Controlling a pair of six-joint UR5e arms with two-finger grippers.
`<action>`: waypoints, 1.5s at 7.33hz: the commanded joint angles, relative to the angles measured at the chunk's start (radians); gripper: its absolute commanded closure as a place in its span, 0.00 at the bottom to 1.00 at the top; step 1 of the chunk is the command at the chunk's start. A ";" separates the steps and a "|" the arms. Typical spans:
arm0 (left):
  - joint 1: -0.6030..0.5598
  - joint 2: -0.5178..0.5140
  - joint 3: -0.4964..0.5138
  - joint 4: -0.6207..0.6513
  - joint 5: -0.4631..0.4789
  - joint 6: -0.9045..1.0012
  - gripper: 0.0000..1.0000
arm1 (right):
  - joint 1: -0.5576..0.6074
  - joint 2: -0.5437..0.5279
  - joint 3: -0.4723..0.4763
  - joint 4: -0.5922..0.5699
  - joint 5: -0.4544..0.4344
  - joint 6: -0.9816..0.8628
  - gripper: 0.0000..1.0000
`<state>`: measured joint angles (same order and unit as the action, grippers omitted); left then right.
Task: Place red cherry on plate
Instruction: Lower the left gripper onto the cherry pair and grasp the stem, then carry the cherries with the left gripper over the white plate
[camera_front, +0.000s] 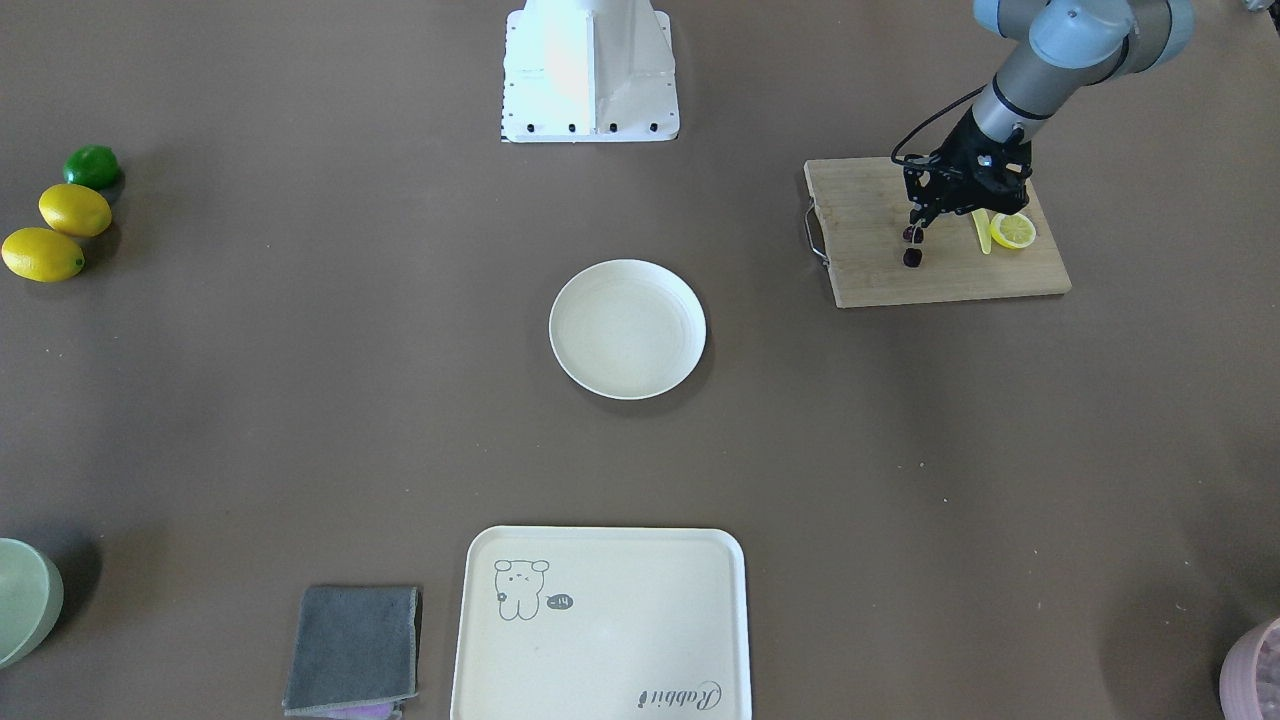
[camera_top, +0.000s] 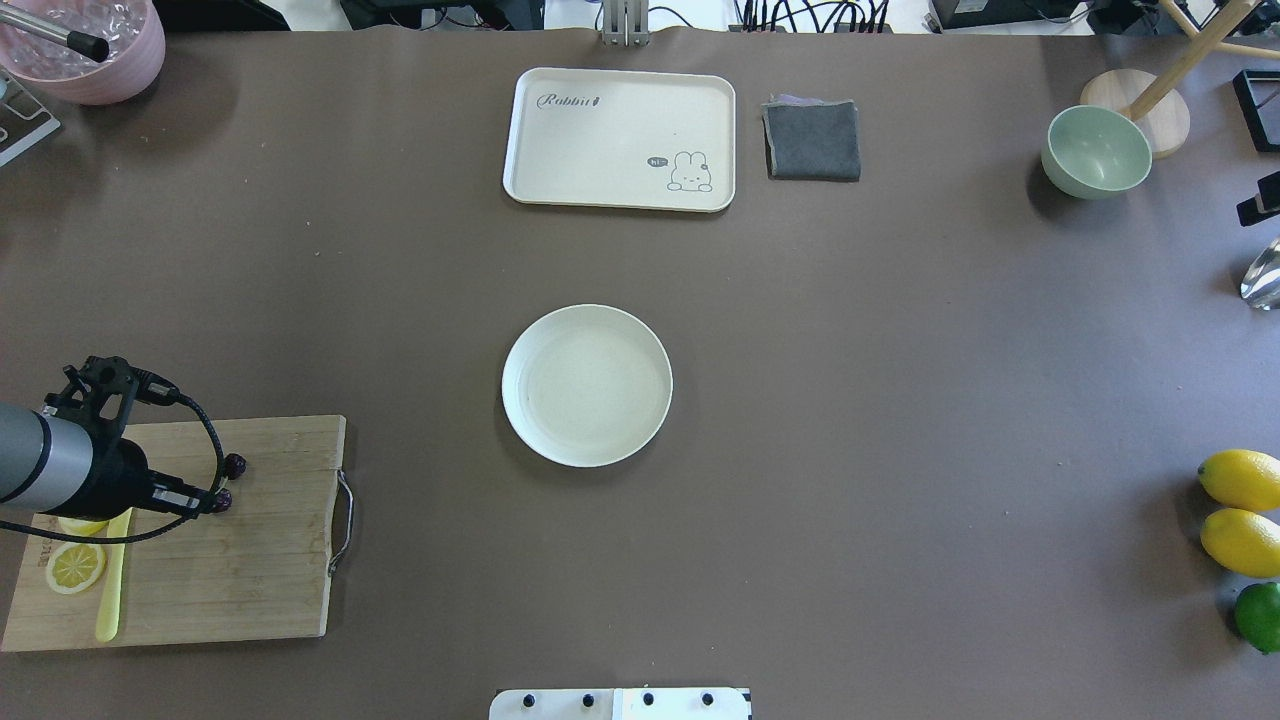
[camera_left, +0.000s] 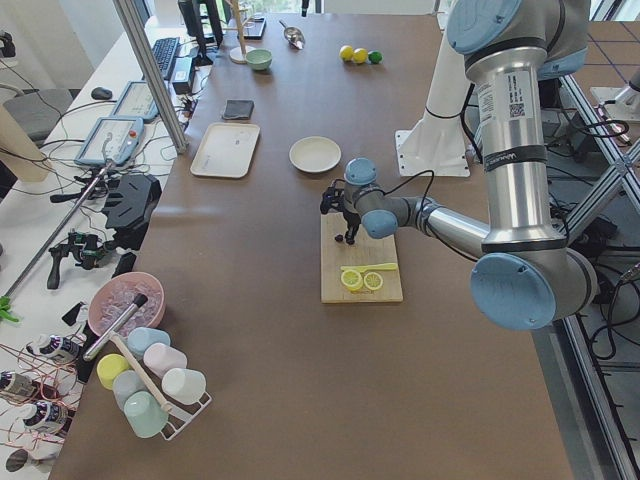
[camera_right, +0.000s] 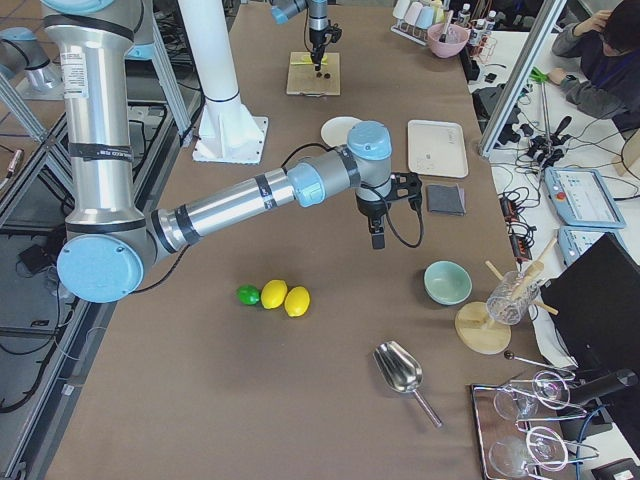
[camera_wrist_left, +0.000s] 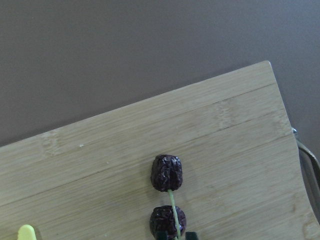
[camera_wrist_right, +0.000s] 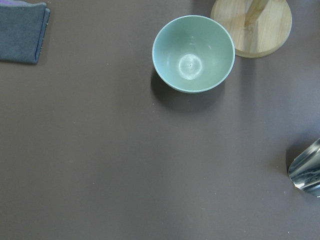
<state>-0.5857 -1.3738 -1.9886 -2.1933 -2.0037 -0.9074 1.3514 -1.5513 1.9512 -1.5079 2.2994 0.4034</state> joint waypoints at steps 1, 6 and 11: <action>-0.014 -0.008 -0.019 -0.005 -0.003 -0.002 1.00 | 0.000 -0.007 0.000 0.002 0.000 -0.002 0.00; -0.003 -0.404 0.092 0.010 -0.006 -0.245 1.00 | 0.107 -0.090 -0.003 -0.003 0.003 -0.124 0.00; 0.105 -0.784 0.359 0.075 0.177 -0.381 1.00 | 0.178 -0.223 -0.024 -0.008 0.006 -0.308 0.00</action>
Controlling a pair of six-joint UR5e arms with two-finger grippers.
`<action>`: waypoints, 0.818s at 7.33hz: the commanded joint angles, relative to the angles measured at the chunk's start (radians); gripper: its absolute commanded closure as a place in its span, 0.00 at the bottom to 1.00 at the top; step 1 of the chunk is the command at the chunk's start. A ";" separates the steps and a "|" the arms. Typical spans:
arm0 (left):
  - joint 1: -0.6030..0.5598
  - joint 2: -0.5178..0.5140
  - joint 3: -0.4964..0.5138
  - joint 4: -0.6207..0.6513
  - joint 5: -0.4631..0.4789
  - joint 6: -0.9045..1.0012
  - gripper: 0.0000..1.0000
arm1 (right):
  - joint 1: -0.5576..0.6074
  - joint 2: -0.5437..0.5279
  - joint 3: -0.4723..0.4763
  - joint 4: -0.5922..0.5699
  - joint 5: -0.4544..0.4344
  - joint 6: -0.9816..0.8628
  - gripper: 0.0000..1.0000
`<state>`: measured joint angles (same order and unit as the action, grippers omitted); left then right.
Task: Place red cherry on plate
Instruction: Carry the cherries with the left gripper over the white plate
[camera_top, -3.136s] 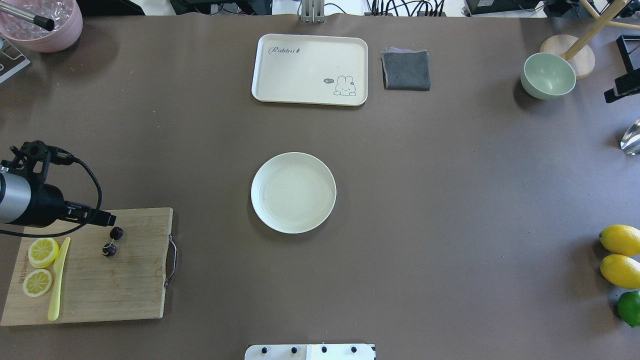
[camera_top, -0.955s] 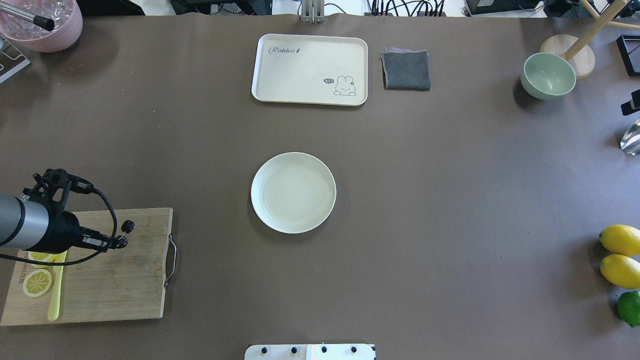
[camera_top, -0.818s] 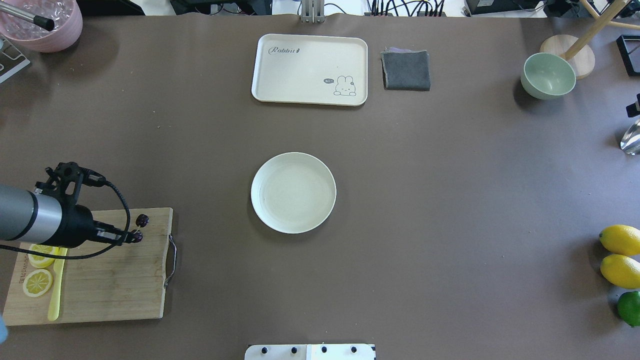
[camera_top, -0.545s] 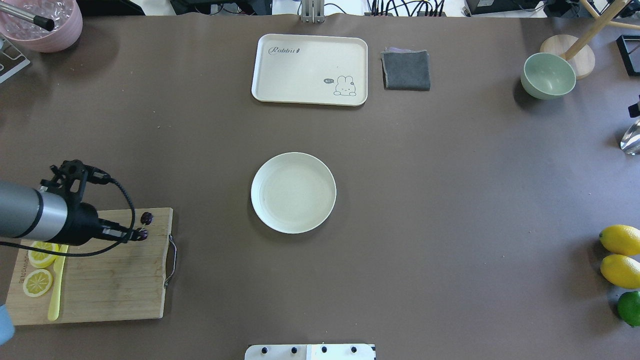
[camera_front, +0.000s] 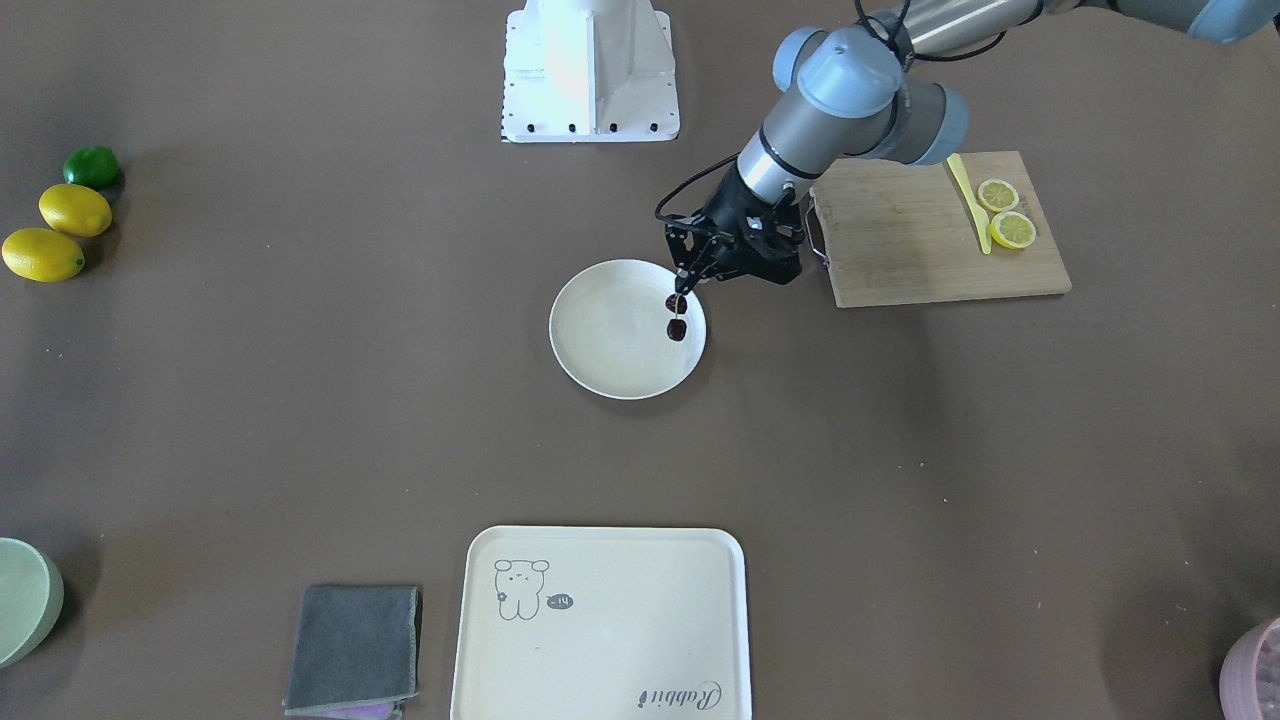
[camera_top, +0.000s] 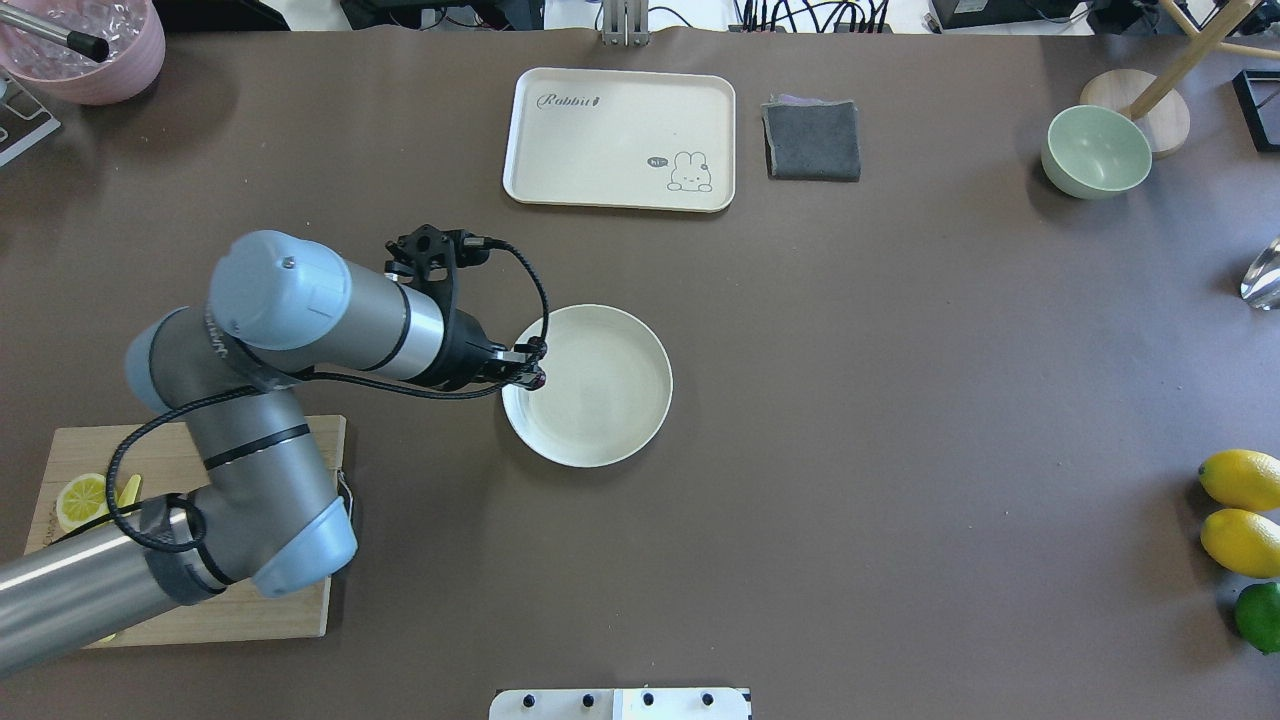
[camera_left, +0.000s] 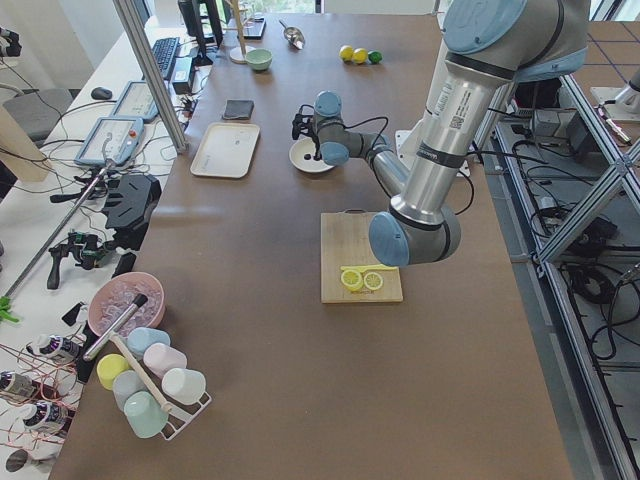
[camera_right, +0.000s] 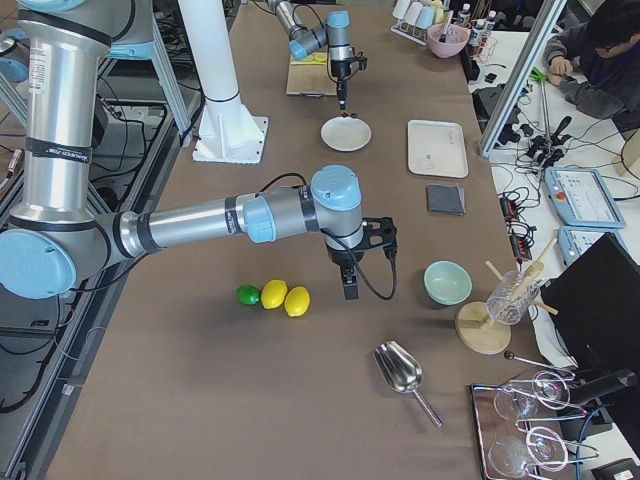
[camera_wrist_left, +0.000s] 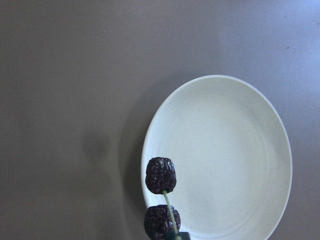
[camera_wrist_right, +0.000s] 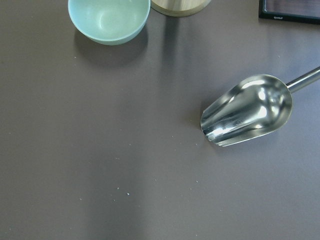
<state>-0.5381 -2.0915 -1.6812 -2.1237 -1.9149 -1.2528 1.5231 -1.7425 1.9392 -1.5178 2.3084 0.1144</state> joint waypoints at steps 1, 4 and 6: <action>0.082 -0.093 0.066 0.005 0.118 -0.072 1.00 | 0.006 -0.034 -0.035 -0.001 0.005 -0.018 0.00; 0.090 -0.082 0.064 0.004 0.128 -0.062 0.02 | 0.006 -0.034 -0.092 0.010 0.031 -0.018 0.00; 0.058 -0.041 -0.032 0.054 0.114 -0.057 0.02 | 0.006 -0.038 -0.092 0.010 0.034 -0.018 0.00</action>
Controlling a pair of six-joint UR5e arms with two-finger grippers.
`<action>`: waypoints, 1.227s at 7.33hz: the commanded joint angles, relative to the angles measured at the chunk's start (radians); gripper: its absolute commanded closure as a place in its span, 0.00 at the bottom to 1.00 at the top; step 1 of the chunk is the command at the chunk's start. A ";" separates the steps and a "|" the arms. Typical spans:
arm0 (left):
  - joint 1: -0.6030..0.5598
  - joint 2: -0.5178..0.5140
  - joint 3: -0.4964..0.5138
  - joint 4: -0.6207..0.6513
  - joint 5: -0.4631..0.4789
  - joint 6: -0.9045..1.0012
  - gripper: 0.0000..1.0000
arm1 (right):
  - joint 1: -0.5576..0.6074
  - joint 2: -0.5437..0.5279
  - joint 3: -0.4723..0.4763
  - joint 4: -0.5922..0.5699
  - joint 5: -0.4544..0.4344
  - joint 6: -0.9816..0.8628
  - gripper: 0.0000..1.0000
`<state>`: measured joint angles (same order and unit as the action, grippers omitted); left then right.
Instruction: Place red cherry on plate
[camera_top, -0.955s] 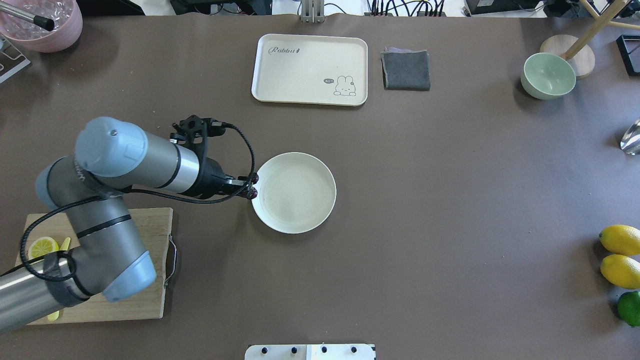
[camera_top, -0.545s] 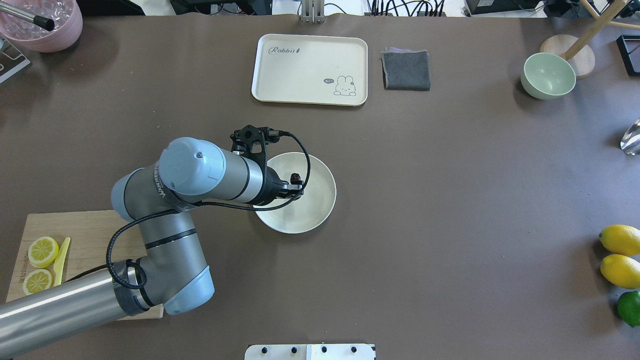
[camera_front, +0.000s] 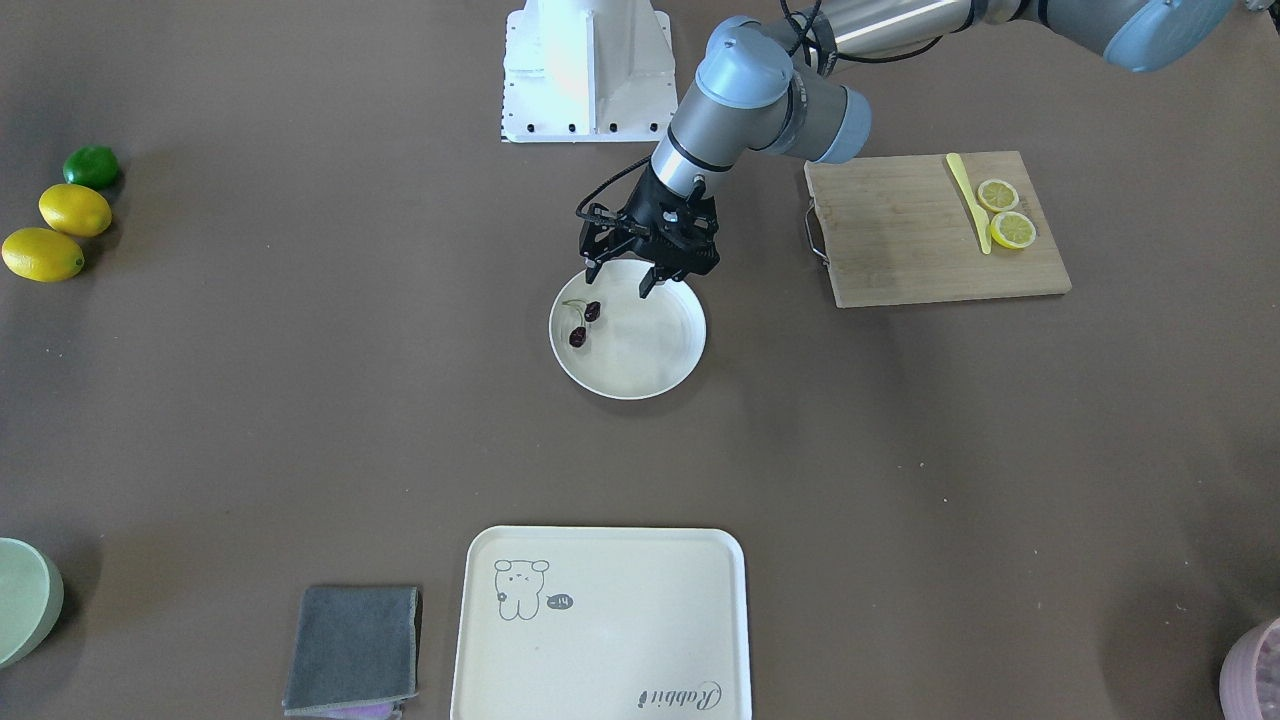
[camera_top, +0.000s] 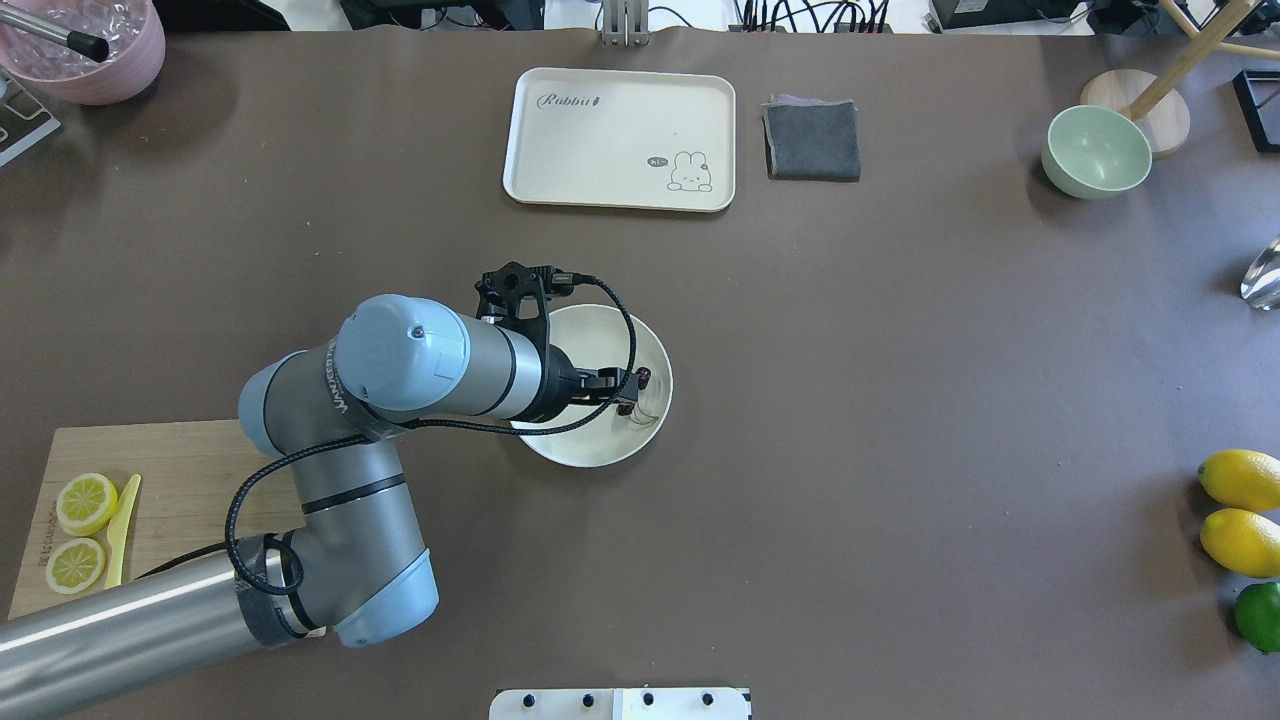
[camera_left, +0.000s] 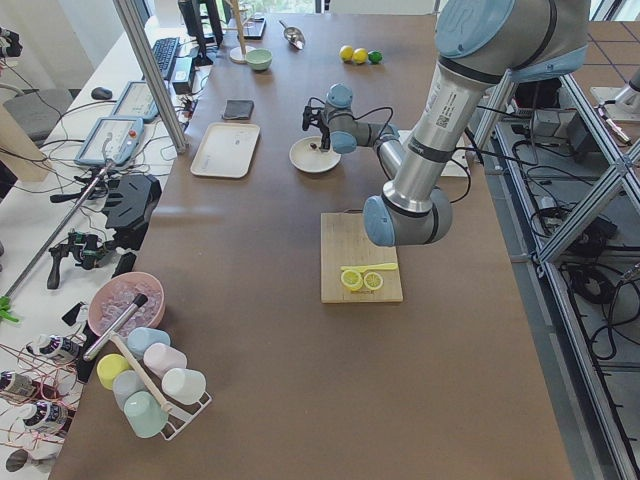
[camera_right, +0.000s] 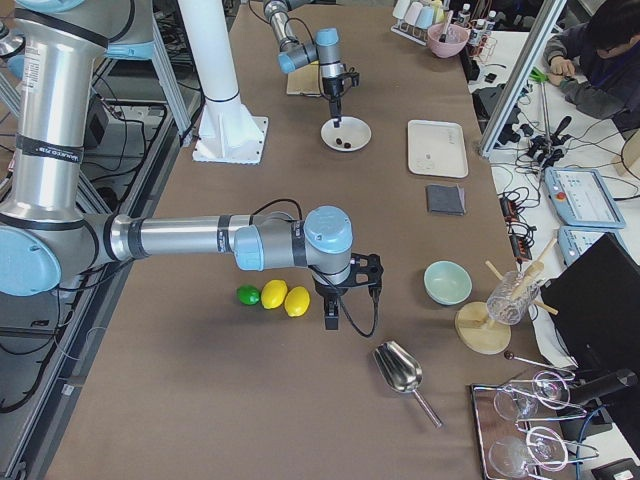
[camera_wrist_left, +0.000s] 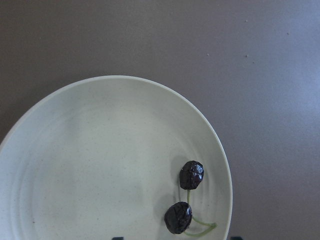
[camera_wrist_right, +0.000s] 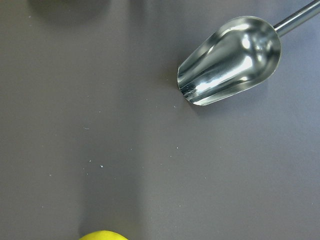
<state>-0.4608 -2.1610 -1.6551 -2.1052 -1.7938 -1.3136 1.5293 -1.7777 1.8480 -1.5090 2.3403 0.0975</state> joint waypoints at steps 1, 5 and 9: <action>-0.069 0.045 -0.162 0.182 -0.054 0.055 0.02 | 0.000 -0.011 -0.003 0.001 0.002 -0.001 0.00; -0.520 0.105 -0.339 0.698 -0.327 0.559 0.02 | 0.000 -0.028 -0.004 -0.002 -0.002 -0.002 0.00; -0.945 0.346 -0.246 0.781 -0.510 1.298 0.02 | -0.001 0.004 -0.003 -0.104 -0.042 -0.004 0.00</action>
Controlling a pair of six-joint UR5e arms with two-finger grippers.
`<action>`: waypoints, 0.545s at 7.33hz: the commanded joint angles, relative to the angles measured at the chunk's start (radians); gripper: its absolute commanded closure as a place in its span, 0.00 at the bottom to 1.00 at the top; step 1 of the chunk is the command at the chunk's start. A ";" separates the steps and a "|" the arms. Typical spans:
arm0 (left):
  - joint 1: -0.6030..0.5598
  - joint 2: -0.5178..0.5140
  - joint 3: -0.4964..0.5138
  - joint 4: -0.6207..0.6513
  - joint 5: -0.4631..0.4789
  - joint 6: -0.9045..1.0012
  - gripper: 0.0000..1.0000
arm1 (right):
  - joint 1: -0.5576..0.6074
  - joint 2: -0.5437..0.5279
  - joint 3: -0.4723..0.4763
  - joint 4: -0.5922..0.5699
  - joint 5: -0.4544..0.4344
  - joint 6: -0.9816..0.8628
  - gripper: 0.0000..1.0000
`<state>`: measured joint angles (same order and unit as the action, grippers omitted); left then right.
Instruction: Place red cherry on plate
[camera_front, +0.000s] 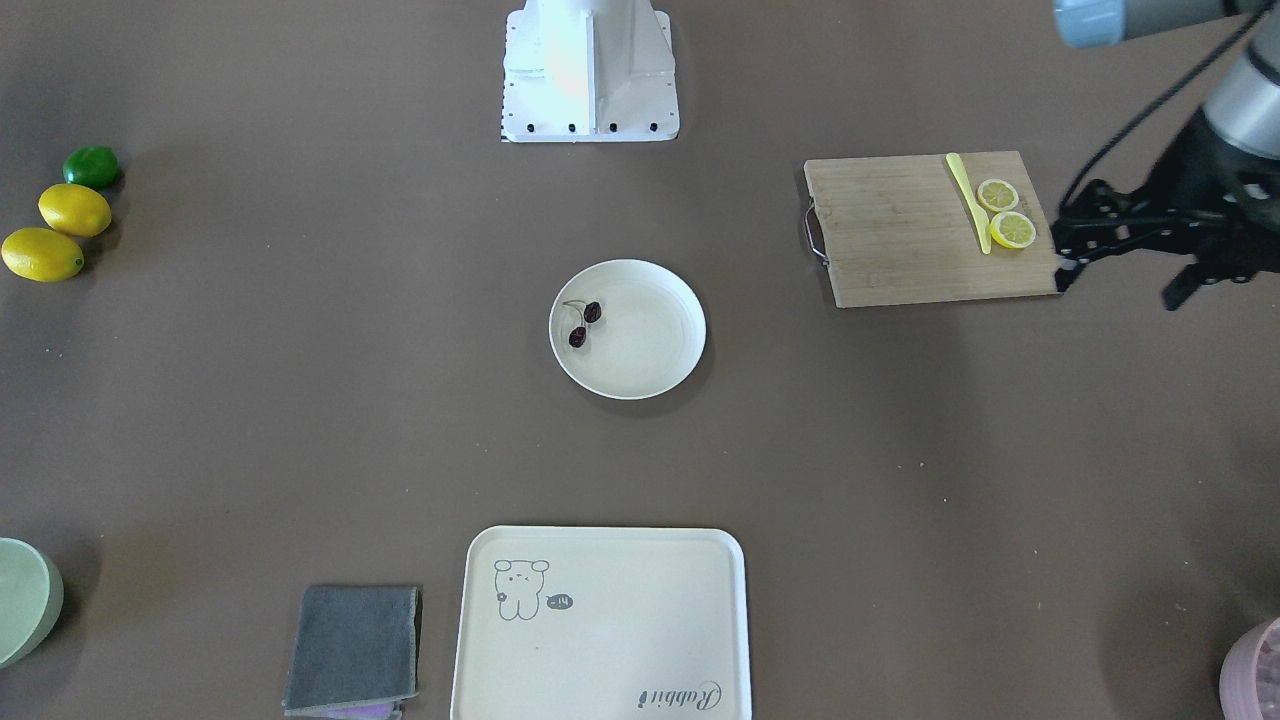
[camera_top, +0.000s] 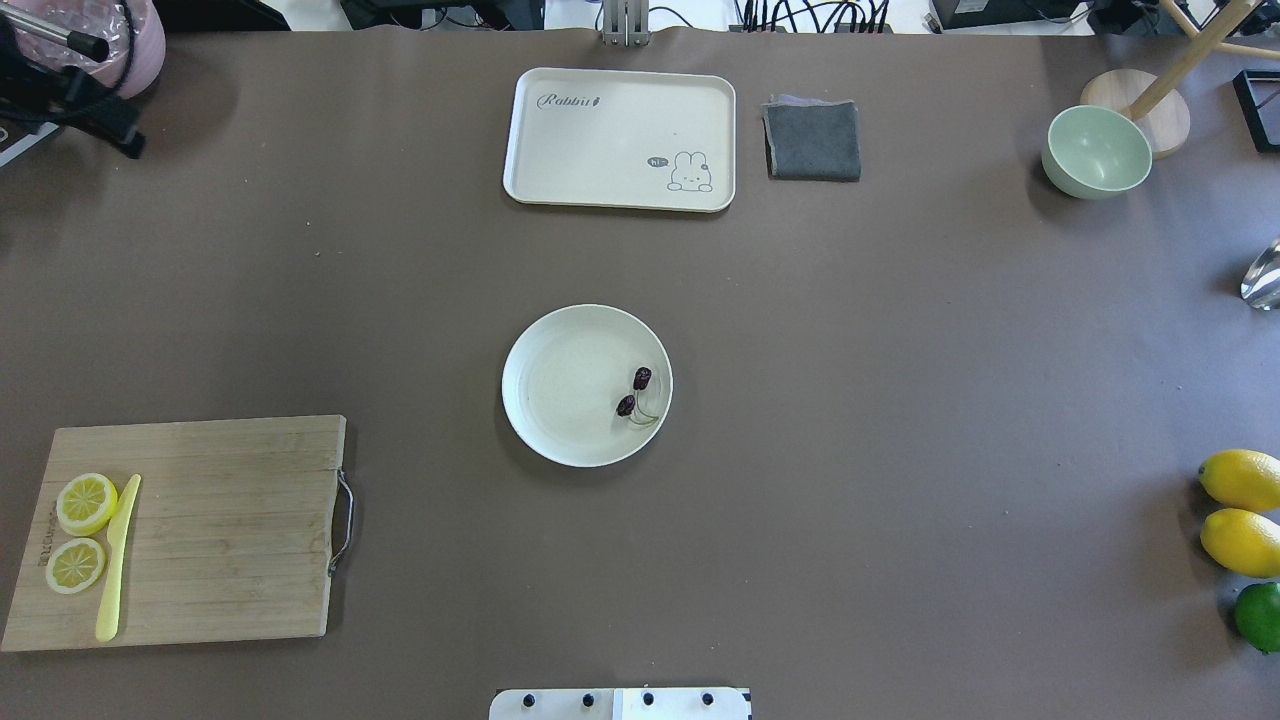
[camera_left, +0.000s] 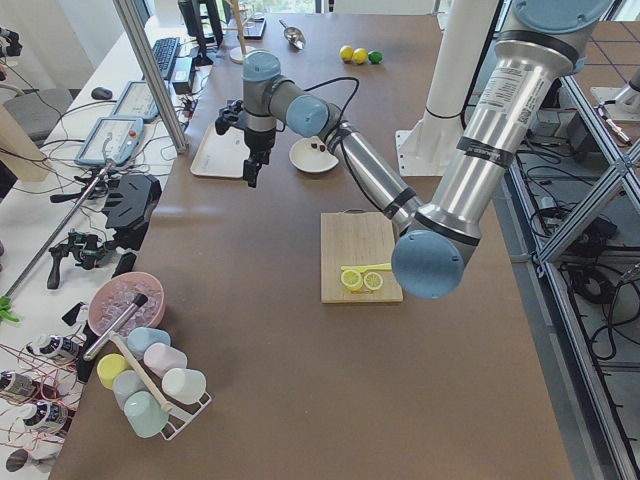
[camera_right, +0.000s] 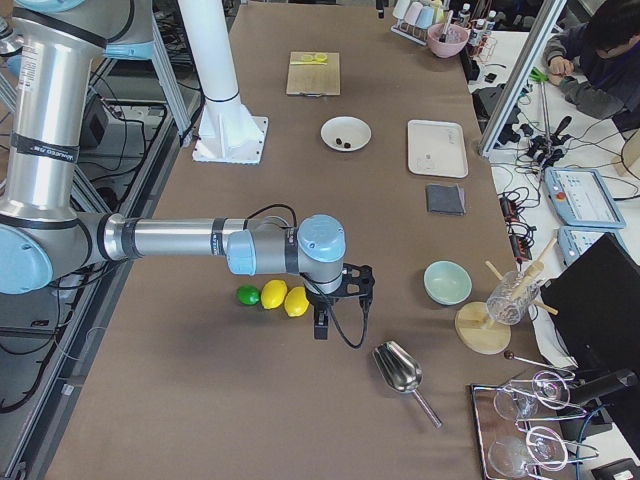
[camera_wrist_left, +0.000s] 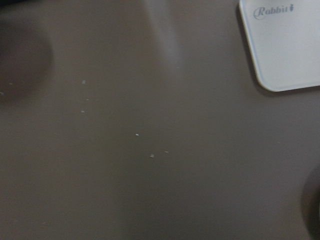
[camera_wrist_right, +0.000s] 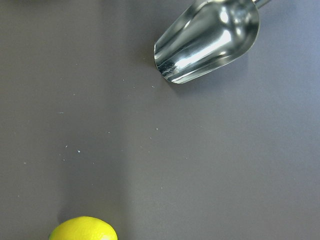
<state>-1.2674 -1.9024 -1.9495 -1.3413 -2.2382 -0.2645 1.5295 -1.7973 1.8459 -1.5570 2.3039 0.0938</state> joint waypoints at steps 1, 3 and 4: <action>-0.203 0.168 0.073 0.010 -0.064 0.404 0.02 | -0.002 0.027 -0.002 -0.064 -0.006 0.000 0.00; -0.245 0.280 0.110 0.004 -0.049 0.444 0.02 | -0.002 0.024 -0.001 -0.063 -0.006 0.000 0.00; -0.300 0.307 0.160 -0.086 -0.061 0.444 0.02 | -0.002 0.023 -0.001 -0.060 -0.008 0.000 0.00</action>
<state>-1.5115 -1.6434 -1.8403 -1.3568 -2.2938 0.1630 1.5279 -1.7736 1.8451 -1.6183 2.2976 0.0936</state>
